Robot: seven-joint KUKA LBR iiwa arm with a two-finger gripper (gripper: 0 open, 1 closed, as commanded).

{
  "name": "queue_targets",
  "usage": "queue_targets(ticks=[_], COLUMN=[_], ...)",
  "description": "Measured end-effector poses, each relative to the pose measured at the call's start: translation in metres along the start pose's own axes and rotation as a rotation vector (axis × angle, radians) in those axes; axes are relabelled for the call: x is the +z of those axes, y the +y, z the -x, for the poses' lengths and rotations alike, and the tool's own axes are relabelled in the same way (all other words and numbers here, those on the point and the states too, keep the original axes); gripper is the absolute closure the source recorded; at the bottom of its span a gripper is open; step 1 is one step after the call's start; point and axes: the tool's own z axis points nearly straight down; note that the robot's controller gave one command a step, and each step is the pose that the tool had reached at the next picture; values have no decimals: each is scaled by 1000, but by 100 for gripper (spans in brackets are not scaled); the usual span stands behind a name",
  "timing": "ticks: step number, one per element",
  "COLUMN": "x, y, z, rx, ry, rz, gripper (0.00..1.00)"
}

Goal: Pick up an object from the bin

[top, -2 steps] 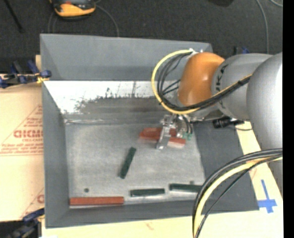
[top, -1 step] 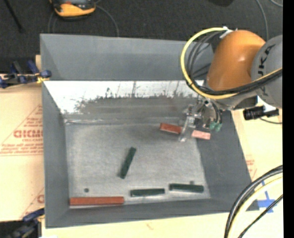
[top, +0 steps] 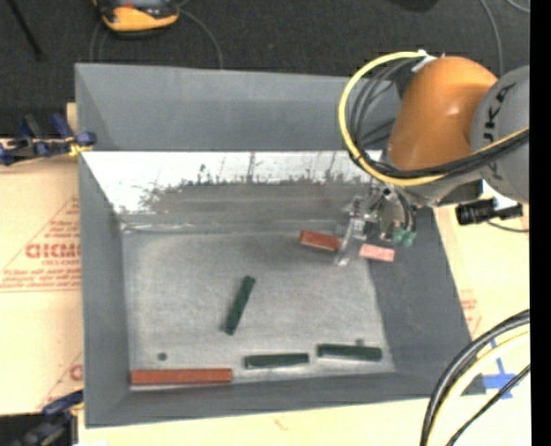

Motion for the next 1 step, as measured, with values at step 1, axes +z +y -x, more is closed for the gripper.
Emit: queue_targets(ticks=[1], x=[-28], y=[-1], z=[-1], rx=[-79], ry=[5], rz=[-1], gripper=[100])
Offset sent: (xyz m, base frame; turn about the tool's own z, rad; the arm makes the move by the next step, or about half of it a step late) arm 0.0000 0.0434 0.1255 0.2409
